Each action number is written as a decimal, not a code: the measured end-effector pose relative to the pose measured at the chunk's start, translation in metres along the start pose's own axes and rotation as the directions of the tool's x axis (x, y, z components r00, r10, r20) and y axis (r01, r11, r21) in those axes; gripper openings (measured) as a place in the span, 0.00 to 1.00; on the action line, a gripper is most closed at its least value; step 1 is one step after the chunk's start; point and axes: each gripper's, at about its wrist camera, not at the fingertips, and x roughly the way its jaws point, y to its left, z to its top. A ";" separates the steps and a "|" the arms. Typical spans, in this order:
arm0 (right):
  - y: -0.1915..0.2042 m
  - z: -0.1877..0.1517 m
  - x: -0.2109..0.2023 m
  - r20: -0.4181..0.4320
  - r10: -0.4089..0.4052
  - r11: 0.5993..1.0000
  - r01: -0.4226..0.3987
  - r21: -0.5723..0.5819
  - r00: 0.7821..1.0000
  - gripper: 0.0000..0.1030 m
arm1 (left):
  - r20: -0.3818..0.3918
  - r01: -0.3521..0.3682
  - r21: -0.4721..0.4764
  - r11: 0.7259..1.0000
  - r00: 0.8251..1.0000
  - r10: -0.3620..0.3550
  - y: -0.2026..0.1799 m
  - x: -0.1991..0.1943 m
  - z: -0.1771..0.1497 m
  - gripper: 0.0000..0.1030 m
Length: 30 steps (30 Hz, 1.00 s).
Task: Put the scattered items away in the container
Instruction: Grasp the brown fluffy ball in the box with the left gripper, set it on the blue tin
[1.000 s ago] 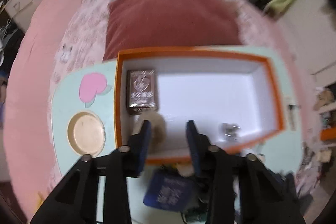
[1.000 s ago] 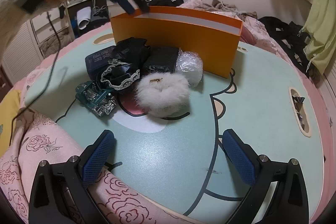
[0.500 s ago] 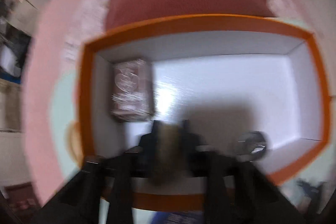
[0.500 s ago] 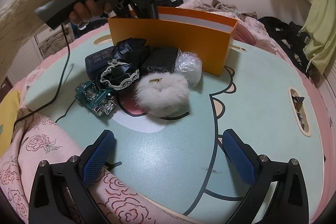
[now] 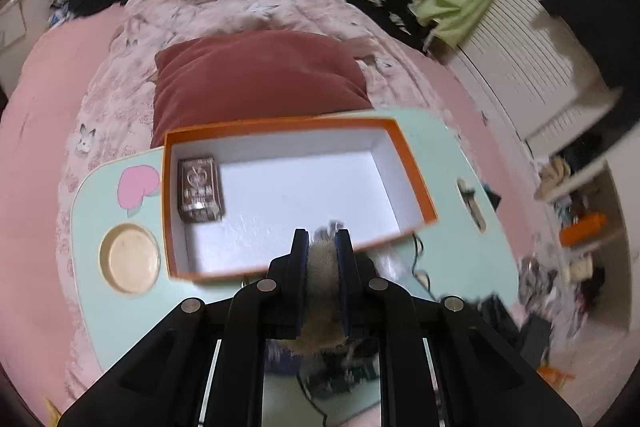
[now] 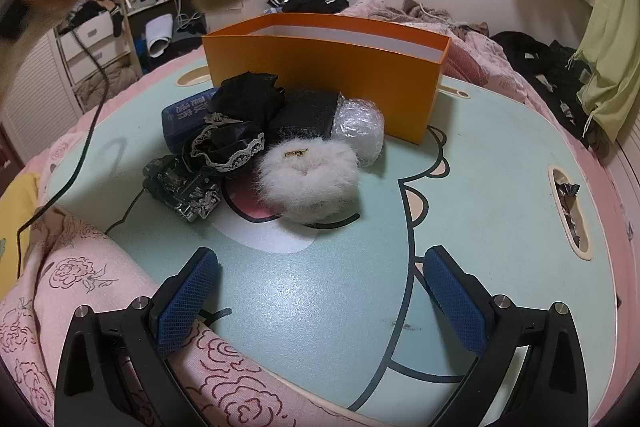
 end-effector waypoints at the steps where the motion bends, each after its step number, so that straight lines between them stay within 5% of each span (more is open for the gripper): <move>1: 0.000 0.000 0.000 0.000 0.000 1.000 0.000 0.000 1.000 1.00 | -0.004 -0.014 0.013 1.000 1.000 0.014 -0.003 0.002 -0.009 0.15; 6: 0.000 0.000 0.000 0.001 0.000 1.000 0.000 0.000 1.000 1.00 | 0.033 -0.038 -0.009 0.999 0.999 0.038 0.013 0.012 -0.025 0.24; 9: -0.001 -0.001 0.000 0.001 0.000 1.000 0.000 0.000 1.000 1.00 | 0.125 -0.030 -0.062 0.998 0.991 0.037 0.024 -0.002 -0.046 0.26; 10: -0.001 0.000 0.000 0.001 0.000 1.000 0.000 0.000 1.000 1.00 | 0.177 -0.033 -0.084 0.996 0.983 0.048 0.029 -0.010 -0.060 0.30; 12: -0.001 -0.001 0.000 0.001 0.000 1.000 0.000 0.000 1.000 1.00 | 0.233 -0.052 -0.096 0.994 0.970 0.073 0.031 -0.015 -0.084 0.64; 14: -0.001 -0.001 0.000 0.001 -0.001 1.000 0.001 0.002 1.000 1.00 | 0.268 -0.076 -0.093 0.993 0.958 0.098 0.033 -0.016 -0.111 0.70; 18: 0.000 0.000 0.000 -0.002 -0.009 1.000 0.009 0.003 1.000 1.00 | 0.232 -0.078 -0.104 0.991 0.967 0.101 0.039 -0.001 -0.161 0.70; 22: 0.000 -0.001 -0.001 -0.005 -0.016 1.000 0.016 0.005 1.000 1.00 | 0.161 -0.115 -0.073 0.991 0.979 0.125 0.035 0.032 -0.176 0.71; 25: -0.001 -0.002 -0.001 -0.007 -0.020 1.000 0.020 0.009 1.000 1.00 | 0.222 -0.291 -0.004 0.957 0.933 0.284 0.018 0.050 -0.176 1.00; 30: -0.002 -0.002 0.000 -0.006 -0.020 1.000 0.020 0.010 1.000 1.00 | 0.248 -0.262 0.002 0.965 0.935 0.253 0.018 0.053 -0.178 1.00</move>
